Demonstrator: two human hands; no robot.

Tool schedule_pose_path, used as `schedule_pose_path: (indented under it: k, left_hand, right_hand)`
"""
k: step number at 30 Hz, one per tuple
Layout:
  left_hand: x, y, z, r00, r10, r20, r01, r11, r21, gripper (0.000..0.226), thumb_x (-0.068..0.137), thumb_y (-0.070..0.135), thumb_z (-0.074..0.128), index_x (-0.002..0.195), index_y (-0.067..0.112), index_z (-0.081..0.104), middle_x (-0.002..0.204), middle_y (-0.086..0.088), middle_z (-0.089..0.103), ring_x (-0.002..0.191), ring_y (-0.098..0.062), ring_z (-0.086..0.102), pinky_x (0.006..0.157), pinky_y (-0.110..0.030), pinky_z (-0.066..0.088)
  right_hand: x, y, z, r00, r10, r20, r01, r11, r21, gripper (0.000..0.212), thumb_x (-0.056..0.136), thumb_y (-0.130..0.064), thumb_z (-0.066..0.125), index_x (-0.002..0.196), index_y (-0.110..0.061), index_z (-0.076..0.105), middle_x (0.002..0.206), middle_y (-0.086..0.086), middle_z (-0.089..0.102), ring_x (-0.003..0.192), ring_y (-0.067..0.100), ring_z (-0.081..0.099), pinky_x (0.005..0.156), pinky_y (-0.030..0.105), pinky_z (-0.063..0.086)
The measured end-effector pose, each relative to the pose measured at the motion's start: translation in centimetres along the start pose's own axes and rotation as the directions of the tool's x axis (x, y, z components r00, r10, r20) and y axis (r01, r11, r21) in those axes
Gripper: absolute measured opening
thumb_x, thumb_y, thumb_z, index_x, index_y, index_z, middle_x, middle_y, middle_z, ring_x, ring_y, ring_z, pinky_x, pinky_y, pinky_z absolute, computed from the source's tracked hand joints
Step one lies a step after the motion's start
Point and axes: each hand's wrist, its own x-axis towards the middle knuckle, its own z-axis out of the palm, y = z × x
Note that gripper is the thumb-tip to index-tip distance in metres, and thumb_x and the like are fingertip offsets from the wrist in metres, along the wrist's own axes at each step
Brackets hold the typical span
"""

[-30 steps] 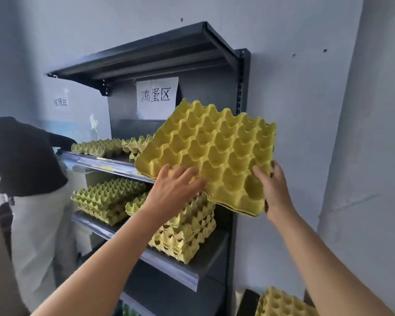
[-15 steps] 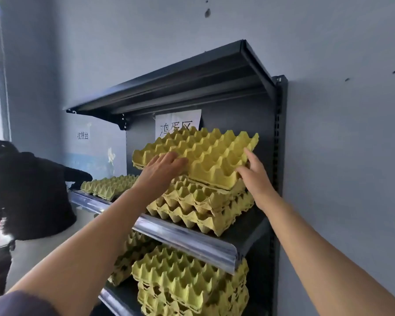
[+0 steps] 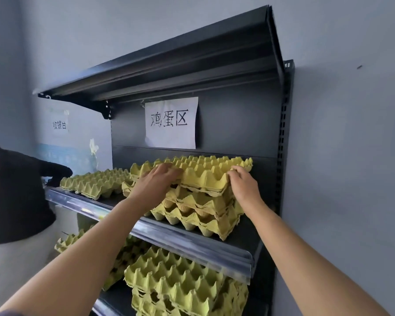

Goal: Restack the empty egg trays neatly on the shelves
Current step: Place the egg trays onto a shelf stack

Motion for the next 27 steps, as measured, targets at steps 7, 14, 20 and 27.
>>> schedule_pose_path:
  k: [7, 14, 20, 27]
  left_hand:
    - [0.3, 0.6, -1.3, 0.998, 0.0, -0.069, -0.009, 0.992, -0.128, 0.044, 0.095, 0.022, 0.043, 0.138, 0.031, 0.041, 0.145, 0.004, 0.035, 0.131, -0.021, 0.035, 0.109, -0.042, 0.024]
    - [2.8, 6.1, -5.2, 0.973, 0.097, -0.208, -0.129, 0.981, -0.145, 0.036, 0.096, 0.023, 0.042, 0.131, 0.025, 0.049, 0.135, 0.003, 0.048, 0.124, -0.02, 0.042, 0.102, -0.038, 0.03]
    - [3.4, 14.5, -6.9, 0.916, 0.23, -0.329, -0.288, 0.947, -0.141, 0.026, 0.096, 0.023, 0.042, 0.118, 0.022, 0.056, 0.117, 0.003, 0.061, 0.108, -0.021, 0.053, 0.094, -0.038, 0.034]
    - [2.7, 31.1, -7.2, 0.824, 0.352, -0.443, -0.474, 0.857, -0.202, 0.034, 0.086, 0.029, 0.034, 0.098, 0.016, 0.063, 0.079, 0.0, 0.066, 0.075, -0.028, 0.061, 0.07, -0.035, 0.039]
  right_hand:
    - [-0.5, -0.4, -1.2, 0.989, -0.128, -0.073, 0.101, 0.95, -0.296, 0.072, 0.089, -0.067, 0.018, 0.133, -0.019, 0.05, 0.12, 0.006, 0.062, 0.114, 0.03, 0.056, 0.094, 0.048, 0.047]
    - [-1.6, -1.8, -6.0, 0.913, -0.392, -0.113, 0.205, 0.679, -0.705, 0.042, 0.098, -0.036, 0.044, 0.133, -0.015, 0.051, 0.128, 0.009, 0.054, 0.115, 0.033, 0.051, 0.089, 0.041, 0.044]
    - [-4.9, -0.9, -14.0, 0.831, -0.536, -0.147, 0.174, 0.502, -0.847, 0.034, 0.086, -0.03, 0.049, 0.107, -0.012, 0.067, 0.098, 0.008, 0.066, 0.086, 0.036, 0.063, 0.068, 0.039, 0.049]
    - [-12.3, 4.3, -29.0, 0.832, -0.533, -0.153, 0.093, 0.405, -0.91, 0.038, 0.084, -0.035, 0.044, 0.101, -0.014, 0.07, 0.092, 0.006, 0.068, 0.078, 0.033, 0.064, 0.061, 0.038, 0.048]
